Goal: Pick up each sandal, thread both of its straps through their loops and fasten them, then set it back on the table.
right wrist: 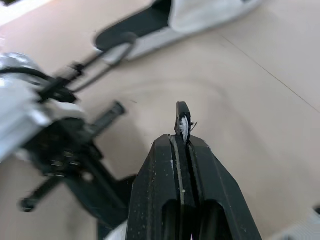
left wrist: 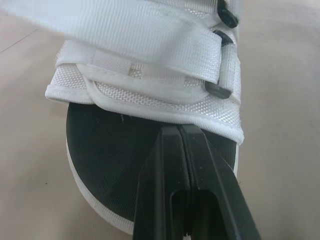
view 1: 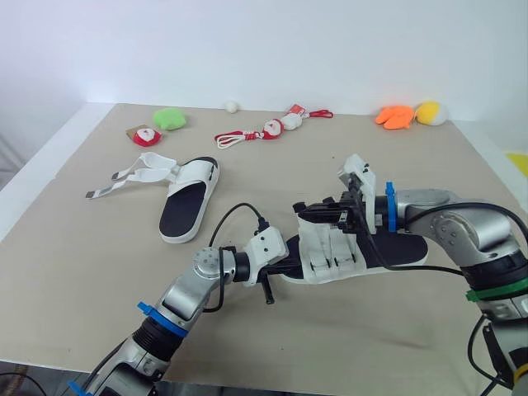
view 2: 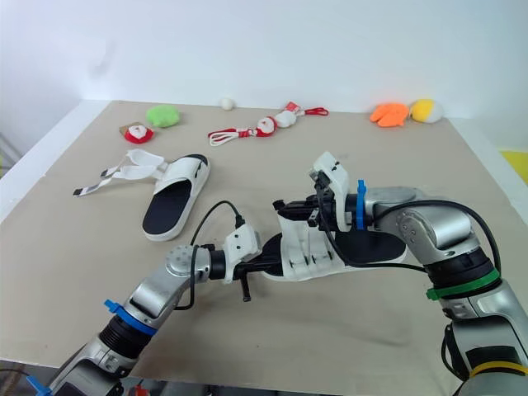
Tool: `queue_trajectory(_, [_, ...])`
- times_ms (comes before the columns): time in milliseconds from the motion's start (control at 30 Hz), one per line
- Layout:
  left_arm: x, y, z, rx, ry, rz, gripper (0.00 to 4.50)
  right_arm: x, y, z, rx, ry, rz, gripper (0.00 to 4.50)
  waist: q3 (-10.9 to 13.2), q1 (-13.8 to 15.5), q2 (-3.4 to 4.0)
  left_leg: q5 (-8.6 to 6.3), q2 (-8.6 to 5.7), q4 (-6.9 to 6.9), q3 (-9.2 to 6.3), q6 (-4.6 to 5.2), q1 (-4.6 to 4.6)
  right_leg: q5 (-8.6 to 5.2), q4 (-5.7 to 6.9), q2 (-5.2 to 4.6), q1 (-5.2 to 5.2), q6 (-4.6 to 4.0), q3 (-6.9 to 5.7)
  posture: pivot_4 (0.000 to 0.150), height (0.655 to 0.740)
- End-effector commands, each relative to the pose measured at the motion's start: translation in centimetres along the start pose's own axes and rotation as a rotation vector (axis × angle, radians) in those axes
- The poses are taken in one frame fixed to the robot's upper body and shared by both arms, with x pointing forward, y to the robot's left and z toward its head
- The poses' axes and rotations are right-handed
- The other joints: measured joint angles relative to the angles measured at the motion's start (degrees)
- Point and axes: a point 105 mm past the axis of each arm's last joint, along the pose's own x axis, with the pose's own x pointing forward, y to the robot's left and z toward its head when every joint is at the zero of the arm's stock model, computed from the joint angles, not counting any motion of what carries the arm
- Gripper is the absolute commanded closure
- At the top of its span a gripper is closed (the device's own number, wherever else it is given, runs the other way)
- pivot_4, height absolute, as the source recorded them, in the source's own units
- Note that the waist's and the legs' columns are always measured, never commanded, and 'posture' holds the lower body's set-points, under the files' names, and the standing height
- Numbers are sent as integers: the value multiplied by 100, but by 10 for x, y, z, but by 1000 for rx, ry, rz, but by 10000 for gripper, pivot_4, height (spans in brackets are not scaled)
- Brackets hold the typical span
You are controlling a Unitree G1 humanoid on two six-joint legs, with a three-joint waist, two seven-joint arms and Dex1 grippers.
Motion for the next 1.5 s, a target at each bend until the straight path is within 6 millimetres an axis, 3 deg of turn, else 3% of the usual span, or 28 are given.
queue_trajectory(33, [0,-9,-46,-97,159,-17,45000,-13,-14,29,-81,-78,-105,44647,0,0,0,0,0,0,1,0,0,1,0,0,0,1,1,1500,7400])
queue_trajectory(600, [1,-10,-46,-96,159,-16,45000,-18,-34,27,-82,-92,-186,44647,0,-31,1,17,1,1,3,11,-1,31,0,3,-11,10,7,1500,7400])
queue_trajectory(1267, [0,-10,-45,-90,161,-18,45000,-5,-43,8,-116,2,-246,44647,1,-77,1,18,0,1,5,10,-4,31,0,4,-15,11,9,1500,7400])
queue_trajectory(1500, [0,-9,-45,-93,160,-14,45000,0,-47,-3,-252,89,-289,44647,0,-126,0,18,-1,2,4,9,-3,32,0,3,-15,13,9,1500,7400])
